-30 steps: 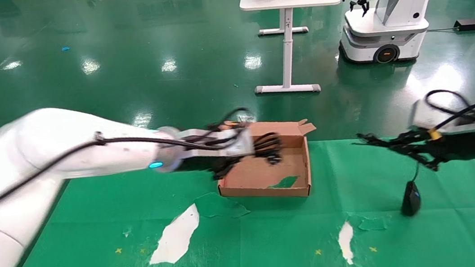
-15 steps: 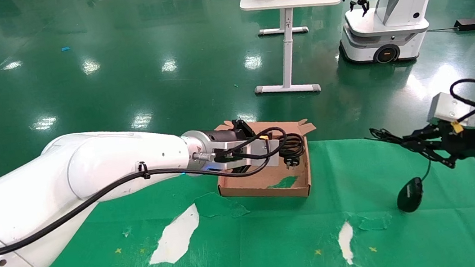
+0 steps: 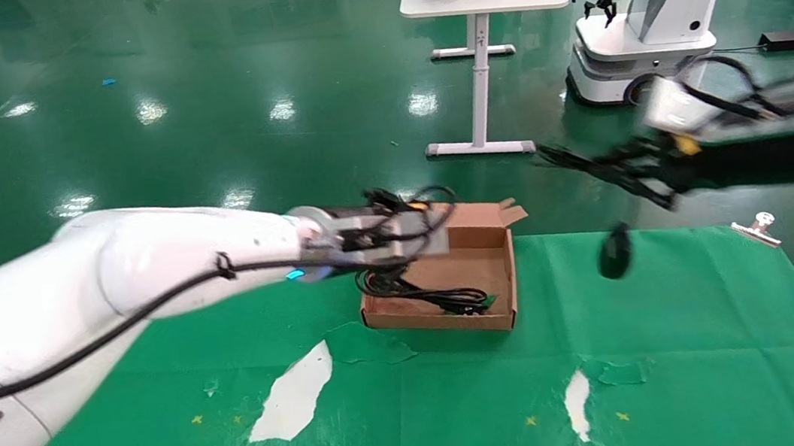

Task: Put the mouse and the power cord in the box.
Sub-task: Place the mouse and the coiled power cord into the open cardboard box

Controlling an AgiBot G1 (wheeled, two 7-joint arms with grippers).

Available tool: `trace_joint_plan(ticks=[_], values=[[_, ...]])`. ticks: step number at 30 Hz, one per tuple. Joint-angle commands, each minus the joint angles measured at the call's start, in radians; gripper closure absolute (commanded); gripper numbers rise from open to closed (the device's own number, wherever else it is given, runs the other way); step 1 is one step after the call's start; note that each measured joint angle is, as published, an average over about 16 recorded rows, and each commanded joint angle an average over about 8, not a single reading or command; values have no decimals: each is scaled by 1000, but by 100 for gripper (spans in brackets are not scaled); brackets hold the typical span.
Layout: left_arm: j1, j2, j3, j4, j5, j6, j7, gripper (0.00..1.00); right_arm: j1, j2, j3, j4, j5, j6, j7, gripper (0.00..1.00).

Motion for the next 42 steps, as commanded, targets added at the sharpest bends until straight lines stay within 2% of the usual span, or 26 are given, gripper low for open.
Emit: trace_joint_plan(ticks=[1,7,11,15,20,21,27,28,29,42], values=[[-10,1,11,33,-15,4,-15,0,15,-33,-1,-5,0,16,-8,100],[-62,-90,37,62,-15,142,-85,0,38,-178,-10,-90,-1,94,-64,100],[-80,-176,55,-35,8,206,-167,0,39,-284,-22,-166,-16,179,-115,100],[-84,-232,74,-161,56,213,-268,0,32,-379,-35,-243,-33,289,-158,100],[-82,-275,96,-282,126,202,-388,0,11,-429,-70,-281,-26,355,-193,99],[-82,-281,99,-302,139,201,-410,0,4,-431,-82,-280,-23,361,-199,94],[-83,-309,114,-379,189,202,-488,0,-25,-439,-144,-275,-20,396,-215,20],[-84,-312,115,-385,193,203,-493,0,-27,-441,-149,-277,-20,401,-215,9],[-84,-314,116,-389,195,203,-496,0,-29,-442,-153,-278,-20,405,-215,1],[-83,-308,114,-380,193,201,-490,0,-28,-436,-147,-275,-19,398,-215,0]])
